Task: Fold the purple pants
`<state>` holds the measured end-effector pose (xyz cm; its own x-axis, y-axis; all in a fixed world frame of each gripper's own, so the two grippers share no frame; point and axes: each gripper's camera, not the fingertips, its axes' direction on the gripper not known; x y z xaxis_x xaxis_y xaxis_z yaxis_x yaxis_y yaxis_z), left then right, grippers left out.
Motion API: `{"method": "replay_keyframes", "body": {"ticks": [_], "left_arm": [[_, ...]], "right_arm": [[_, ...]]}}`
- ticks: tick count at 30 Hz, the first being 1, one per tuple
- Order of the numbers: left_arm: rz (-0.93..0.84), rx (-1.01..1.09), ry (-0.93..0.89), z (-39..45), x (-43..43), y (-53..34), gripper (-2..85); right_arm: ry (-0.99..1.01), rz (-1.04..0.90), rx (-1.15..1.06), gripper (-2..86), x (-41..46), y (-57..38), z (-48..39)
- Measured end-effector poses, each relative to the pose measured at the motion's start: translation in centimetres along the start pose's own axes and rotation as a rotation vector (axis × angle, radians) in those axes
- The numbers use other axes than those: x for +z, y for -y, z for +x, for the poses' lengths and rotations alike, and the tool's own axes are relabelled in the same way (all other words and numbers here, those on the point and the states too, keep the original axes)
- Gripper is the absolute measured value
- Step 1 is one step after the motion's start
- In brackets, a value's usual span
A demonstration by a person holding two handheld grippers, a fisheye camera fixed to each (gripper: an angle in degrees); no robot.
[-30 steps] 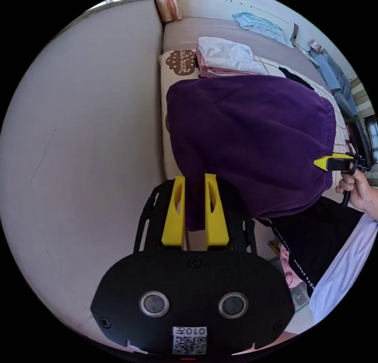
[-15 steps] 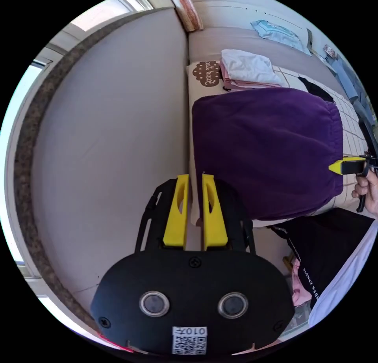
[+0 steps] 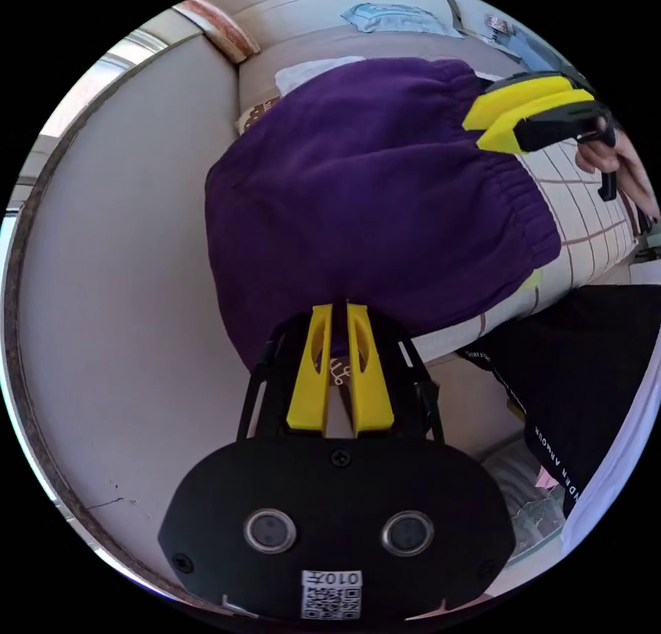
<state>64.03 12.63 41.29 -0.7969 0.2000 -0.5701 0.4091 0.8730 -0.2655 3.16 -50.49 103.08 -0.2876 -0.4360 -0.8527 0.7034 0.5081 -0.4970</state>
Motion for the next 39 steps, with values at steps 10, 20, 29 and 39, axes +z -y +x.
{"method": "replay_keyframes", "body": {"ticks": [10, 20, 29, 39], "left_arm": [[0.046, -0.169, -0.040, -0.5, -5.4, -3.4, 2.9], [0.390, -0.217, -0.025, 8.7, -20.2, -7.1, 1.4], [0.640, -0.112, 0.159, 27.9, -36.4, -1.4, 0.7], [0.658, -0.108, 0.215, 41.0, -43.5, 0.8, -0.3]], "right_arm": [[0.088, 0.226, -0.058, 10.1, -6.6, -7.3, -1.3], [-0.125, 0.397, 0.232, 9.7, -17.2, -28.5, 5.7], [-0.505, 0.301, 0.219, 8.2, -24.0, -45.6, 9.2], [-0.639, 0.259, 0.138, 5.4, -26.1, -51.3, 13.0]]}}
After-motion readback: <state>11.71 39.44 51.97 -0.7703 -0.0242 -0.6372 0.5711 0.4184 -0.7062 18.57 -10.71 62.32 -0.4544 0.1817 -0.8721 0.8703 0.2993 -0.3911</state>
